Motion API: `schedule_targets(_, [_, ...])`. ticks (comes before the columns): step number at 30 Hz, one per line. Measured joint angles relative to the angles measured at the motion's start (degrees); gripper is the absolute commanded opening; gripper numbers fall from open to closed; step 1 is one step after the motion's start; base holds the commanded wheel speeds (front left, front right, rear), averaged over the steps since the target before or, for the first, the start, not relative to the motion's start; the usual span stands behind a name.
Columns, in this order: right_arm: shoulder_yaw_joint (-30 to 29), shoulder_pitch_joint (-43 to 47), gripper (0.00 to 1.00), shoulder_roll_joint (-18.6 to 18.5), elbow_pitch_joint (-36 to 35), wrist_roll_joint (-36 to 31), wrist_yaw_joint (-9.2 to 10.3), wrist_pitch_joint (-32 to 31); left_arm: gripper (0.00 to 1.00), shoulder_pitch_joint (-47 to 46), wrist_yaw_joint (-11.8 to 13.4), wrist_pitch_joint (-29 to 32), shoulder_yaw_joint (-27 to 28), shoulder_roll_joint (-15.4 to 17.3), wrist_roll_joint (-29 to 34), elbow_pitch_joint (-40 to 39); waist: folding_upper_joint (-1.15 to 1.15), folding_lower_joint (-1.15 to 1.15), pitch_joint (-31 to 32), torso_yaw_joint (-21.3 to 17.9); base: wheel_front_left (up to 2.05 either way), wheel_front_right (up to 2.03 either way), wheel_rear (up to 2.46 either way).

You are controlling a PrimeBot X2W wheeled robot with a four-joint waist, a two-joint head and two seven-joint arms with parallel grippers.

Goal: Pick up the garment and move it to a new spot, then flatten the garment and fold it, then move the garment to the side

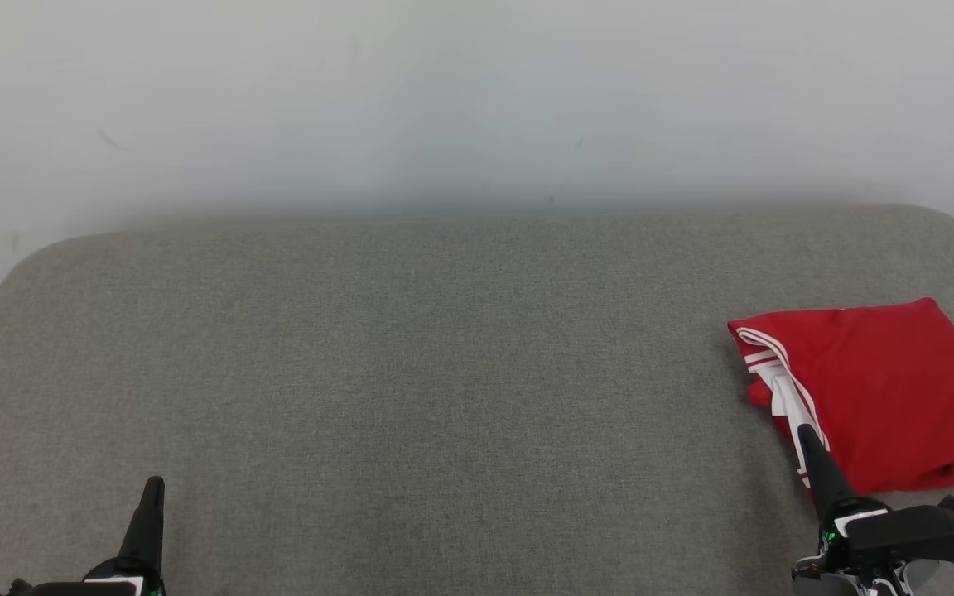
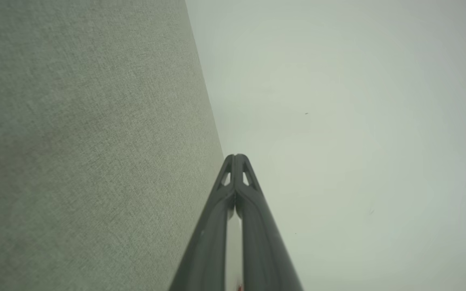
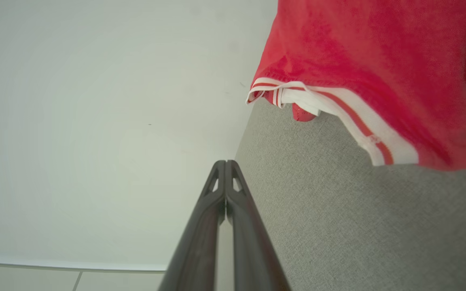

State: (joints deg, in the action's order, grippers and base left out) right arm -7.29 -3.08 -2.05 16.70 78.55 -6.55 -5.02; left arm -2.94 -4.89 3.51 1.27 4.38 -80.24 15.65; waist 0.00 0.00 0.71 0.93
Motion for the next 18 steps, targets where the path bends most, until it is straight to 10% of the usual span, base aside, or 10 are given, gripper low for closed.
schedule_targets(18, [-0.4, -1.5, 0.0, -0.1, 0.3, 13.2, -0.35, -1.6, 0.0, -1.7, -2.2, 3.0, 3.9, -2.1, -11.1, 1.4, 0.0, 0.0, -0.8, -0.9, 0.0, 0.0, 0.0])
